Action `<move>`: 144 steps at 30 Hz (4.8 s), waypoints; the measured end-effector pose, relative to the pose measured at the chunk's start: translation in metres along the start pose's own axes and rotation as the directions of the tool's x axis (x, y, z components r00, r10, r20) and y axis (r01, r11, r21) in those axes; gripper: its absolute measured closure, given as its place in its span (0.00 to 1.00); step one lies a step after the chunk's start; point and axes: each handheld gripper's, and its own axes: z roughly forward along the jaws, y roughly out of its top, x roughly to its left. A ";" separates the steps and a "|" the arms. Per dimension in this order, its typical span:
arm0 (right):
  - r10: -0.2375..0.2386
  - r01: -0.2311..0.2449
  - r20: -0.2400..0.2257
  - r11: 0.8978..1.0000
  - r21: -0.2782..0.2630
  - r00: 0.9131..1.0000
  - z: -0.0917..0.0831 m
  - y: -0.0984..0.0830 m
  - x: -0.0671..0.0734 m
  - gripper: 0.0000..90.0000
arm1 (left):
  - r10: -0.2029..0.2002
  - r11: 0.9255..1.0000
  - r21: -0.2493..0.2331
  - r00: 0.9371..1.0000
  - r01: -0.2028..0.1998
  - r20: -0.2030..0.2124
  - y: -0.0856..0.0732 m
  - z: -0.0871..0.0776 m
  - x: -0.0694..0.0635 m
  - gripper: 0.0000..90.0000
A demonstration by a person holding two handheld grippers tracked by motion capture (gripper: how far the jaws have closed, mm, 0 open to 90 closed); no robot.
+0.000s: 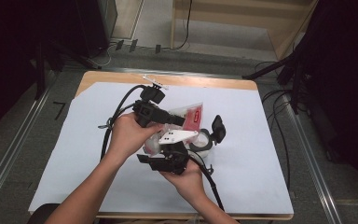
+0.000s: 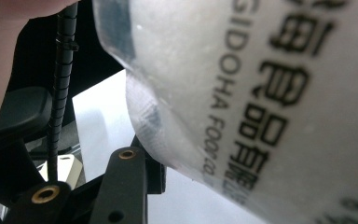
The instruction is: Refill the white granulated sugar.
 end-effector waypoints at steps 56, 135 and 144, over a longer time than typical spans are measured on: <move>0.034 -0.034 0.002 0.999 0.003 0.999 -0.002 0.004 0.003 0.71 | -0.008 1.000 -0.012 1.000 0.007 -0.005 0.001 0.000 0.000 0.77; -0.119 0.117 0.014 0.990 0.079 0.993 0.022 -0.033 0.007 0.66 | 0.045 0.986 0.162 0.999 -0.041 -0.024 -0.006 0.003 0.004 0.85; -0.121 0.119 0.014 0.985 0.123 0.992 0.028 -0.042 0.005 0.66 | 0.052 0.979 0.200 0.998 -0.047 -0.018 -0.008 0.013 0.007 0.85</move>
